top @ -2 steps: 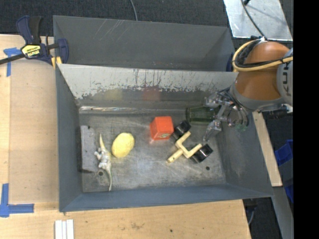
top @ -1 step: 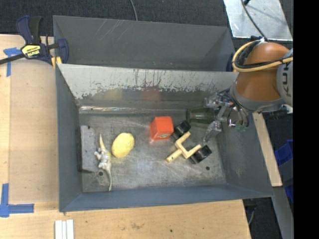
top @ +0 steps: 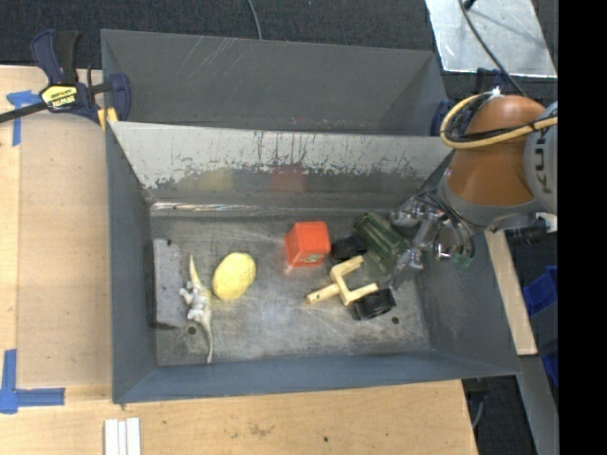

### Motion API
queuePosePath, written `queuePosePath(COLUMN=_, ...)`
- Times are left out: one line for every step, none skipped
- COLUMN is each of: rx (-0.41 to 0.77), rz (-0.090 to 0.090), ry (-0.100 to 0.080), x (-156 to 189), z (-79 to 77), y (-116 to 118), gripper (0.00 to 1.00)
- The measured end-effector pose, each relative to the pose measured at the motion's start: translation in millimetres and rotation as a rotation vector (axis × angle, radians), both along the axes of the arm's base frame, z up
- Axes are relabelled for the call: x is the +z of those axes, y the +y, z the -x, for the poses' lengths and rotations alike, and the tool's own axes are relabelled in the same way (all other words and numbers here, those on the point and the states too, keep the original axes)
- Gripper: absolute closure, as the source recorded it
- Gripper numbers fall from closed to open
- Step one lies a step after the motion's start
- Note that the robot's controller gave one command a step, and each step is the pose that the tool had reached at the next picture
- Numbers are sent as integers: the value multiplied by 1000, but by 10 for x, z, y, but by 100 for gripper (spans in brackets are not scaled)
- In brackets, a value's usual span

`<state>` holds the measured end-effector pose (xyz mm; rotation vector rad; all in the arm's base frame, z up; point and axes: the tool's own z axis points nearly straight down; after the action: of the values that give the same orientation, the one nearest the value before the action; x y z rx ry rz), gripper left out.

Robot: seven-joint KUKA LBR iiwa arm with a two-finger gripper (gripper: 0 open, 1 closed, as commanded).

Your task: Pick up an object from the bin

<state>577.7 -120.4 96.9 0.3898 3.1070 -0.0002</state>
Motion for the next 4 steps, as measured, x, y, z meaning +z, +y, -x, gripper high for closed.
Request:
queuePosePath(rx=0, rz=3, ry=-2, x=-143, z=-194, y=366, gripper=0)
queuePosePath(rx=-25, rz=-4, ry=5, x=-150, z=-37, y=600, gripper=0)
queuePosePath(rx=297, rz=3, ry=2, x=-202, z=-12, y=610, gripper=100)
queuePosePath(rx=297, rz=3, ry=1, x=-202, z=-13, y=611, gripper=100)
